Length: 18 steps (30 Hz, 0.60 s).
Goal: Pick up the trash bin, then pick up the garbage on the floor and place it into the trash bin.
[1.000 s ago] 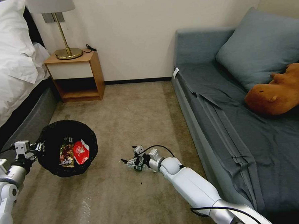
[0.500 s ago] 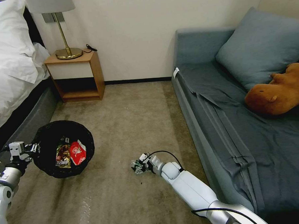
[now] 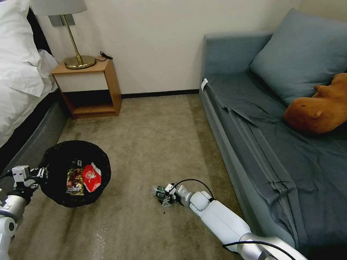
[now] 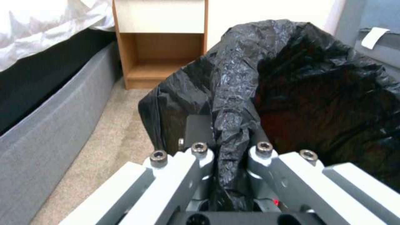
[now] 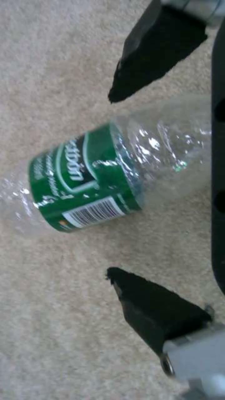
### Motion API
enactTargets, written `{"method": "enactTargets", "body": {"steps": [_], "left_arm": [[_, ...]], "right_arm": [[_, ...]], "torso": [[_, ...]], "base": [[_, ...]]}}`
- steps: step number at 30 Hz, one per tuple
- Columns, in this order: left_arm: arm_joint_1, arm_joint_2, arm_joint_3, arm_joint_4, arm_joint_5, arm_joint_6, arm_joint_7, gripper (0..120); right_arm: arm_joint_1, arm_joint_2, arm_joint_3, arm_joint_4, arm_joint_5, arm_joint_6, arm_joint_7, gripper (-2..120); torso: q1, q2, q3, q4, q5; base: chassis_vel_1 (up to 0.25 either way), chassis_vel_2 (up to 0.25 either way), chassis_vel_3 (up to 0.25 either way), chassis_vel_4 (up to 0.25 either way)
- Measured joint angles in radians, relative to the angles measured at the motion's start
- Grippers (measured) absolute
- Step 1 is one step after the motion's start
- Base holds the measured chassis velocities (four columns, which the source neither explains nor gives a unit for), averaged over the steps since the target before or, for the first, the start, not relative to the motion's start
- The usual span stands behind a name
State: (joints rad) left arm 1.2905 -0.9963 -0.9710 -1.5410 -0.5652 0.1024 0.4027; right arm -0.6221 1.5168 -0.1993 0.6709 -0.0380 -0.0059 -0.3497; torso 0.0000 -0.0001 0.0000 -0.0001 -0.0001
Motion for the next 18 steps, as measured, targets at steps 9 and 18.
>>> {"method": "enactTargets", "body": {"steps": [9,18], "left_arm": [[0.003,0.000,-0.002,0.013,0.000,-0.006,0.004,4],[0.009,-0.004,-0.005,0.005,0.002,-0.006,0.005,4]], "right_arm": [[-0.003,0.013,-0.006,-0.024,-0.017,0.012,-0.007,61],[-0.014,0.007,0.004,-0.009,-0.020,0.019,-0.017,30]], "torso": [[0.000,0.000,0.000,0.0002,0.0001],[0.000,0.000,0.000,0.0001,0.0000]], "base": [[0.000,0.000,0.000,0.000],[0.000,0.000,0.000,0.000]]}}
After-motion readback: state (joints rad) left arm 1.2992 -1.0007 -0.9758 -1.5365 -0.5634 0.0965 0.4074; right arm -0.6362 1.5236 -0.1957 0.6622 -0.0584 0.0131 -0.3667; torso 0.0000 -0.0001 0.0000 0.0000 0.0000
